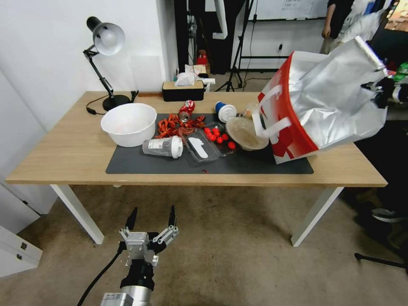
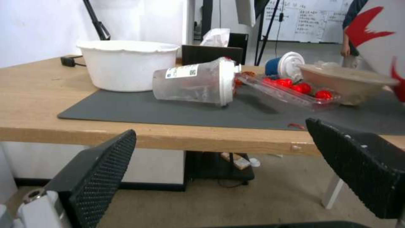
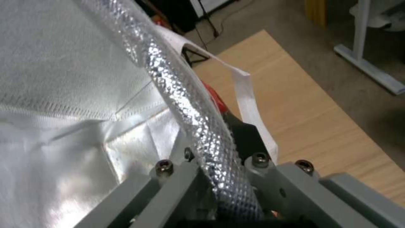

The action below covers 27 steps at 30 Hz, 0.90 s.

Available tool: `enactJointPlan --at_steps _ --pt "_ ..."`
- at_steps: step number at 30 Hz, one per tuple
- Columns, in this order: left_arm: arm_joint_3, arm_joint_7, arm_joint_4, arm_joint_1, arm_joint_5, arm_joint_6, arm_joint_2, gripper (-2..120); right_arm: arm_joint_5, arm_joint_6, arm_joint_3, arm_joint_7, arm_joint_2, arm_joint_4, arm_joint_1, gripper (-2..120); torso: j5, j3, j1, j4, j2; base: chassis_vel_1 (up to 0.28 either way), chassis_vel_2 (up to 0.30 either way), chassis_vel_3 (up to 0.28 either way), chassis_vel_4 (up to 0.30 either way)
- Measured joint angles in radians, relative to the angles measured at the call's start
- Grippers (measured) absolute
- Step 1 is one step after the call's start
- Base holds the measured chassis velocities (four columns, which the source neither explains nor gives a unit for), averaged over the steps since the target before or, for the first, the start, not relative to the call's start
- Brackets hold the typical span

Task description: Pick up the food delivery bag from the floor and place it on the table.

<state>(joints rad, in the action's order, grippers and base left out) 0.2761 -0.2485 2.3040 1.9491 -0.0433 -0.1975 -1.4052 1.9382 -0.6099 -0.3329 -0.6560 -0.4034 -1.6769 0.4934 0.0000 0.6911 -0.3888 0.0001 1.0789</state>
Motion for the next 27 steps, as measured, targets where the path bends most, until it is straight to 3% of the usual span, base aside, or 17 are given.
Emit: enactJointPlan --at_steps 10,27 --pt "0.008 -0.005 -0.004 0.000 -0.003 0.006 -0.003 100 -0.033 -0.069 0.145 -0.044 -0.054 0.072 -0.150 0 -0.0002 0.000 0.000 -0.0001 0.000 0.000 0.000 0.000 0.000" --pt "0.015 -0.012 -0.001 0.003 -0.006 0.016 -0.001 100 -0.077 -0.119 0.392 -0.009 -0.120 0.220 -0.382 0 -0.0001 0.000 0.000 0.0000 0.000 0.000 0.000 0.000 0.000"
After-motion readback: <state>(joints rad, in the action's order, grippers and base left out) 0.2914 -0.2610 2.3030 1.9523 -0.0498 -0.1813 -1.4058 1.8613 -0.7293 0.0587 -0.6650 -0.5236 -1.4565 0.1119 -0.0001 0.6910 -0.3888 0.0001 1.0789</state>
